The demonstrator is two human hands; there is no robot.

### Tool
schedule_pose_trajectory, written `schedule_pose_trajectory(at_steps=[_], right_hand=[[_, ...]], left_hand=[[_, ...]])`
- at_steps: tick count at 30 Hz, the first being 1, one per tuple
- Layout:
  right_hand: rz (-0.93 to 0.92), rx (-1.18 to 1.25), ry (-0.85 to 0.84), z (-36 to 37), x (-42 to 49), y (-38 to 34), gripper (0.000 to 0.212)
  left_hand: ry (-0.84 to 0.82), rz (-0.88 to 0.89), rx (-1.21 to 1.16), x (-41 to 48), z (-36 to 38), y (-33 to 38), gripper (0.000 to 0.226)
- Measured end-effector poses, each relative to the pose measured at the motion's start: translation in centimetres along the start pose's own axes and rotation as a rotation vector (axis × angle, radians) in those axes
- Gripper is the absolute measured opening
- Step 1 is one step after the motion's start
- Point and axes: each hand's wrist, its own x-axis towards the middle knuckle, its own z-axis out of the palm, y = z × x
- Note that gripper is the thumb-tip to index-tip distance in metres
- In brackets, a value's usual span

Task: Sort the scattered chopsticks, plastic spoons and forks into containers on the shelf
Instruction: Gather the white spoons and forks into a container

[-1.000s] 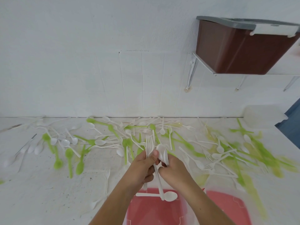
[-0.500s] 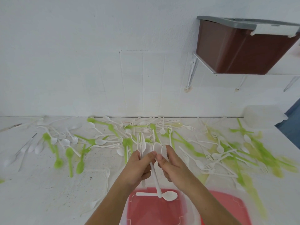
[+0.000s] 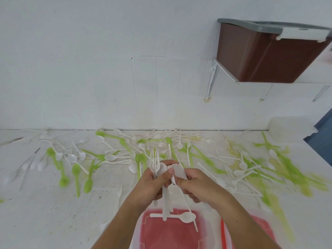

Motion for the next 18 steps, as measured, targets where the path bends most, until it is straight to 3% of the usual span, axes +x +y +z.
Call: schedule_pose_trajectory(at_steps=[5, 10, 15, 18], right_hand=[[0.186, 0.108, -0.017, 0.47, 0.9, -0.37, 0.022], [0.18, 0.243, 0.008, 0.86, 0.7, -0.26, 0.027], [0.225, 0.252, 0.178, 0.92, 0.9, -0.85, 0.024], [0.281, 0.296, 0.132, 0.68, 0.41, -1.0, 0.027]], left_hand=[[-0.014, 0.002, 0.031, 0.34, 0.33, -0.52, 0.03], [0.008, 0.006, 0.021, 0.59, -0.21, -0.79, 0.034], [-0.03, 0.005, 0.09, 0.62, -0.31, -0.52, 0.047], [-0.024, 0.006, 0.098, 0.72, -0.48, -0.33, 0.043]])
